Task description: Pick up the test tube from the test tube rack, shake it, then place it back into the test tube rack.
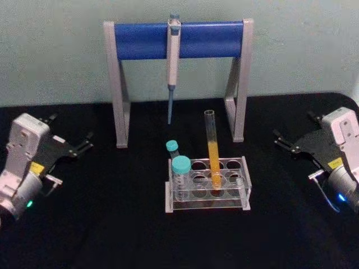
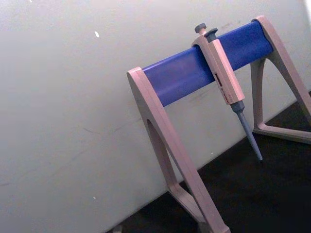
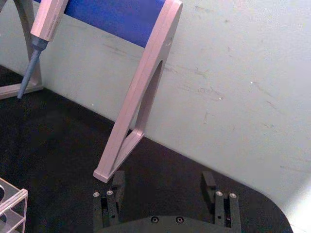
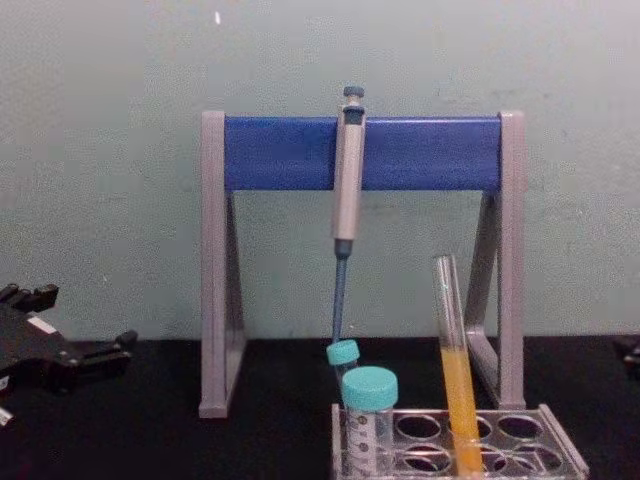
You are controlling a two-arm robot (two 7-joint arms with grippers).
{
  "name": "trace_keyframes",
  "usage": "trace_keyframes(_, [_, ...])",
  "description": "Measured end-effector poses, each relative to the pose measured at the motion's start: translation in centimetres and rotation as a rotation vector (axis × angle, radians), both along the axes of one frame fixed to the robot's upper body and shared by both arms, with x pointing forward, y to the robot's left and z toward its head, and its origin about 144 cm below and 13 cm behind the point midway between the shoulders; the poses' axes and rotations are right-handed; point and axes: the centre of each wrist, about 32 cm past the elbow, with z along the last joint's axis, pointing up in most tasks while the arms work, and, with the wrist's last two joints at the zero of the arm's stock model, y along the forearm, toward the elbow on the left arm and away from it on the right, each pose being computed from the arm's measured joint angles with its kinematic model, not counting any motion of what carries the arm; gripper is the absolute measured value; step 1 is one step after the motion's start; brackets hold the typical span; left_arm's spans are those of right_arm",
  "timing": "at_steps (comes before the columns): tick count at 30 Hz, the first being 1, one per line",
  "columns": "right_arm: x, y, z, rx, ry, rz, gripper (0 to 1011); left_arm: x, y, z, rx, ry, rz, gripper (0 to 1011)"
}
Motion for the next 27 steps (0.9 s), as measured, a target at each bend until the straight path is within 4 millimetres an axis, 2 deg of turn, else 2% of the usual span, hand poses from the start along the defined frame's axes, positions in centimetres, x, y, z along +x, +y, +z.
trace_keyframes(27, [-0.34, -0.09, 0.16, 0.014, 0.009, 0.011, 1000, 0.00, 0.00, 0.00, 0.000, 0.000, 0.000, 1001])
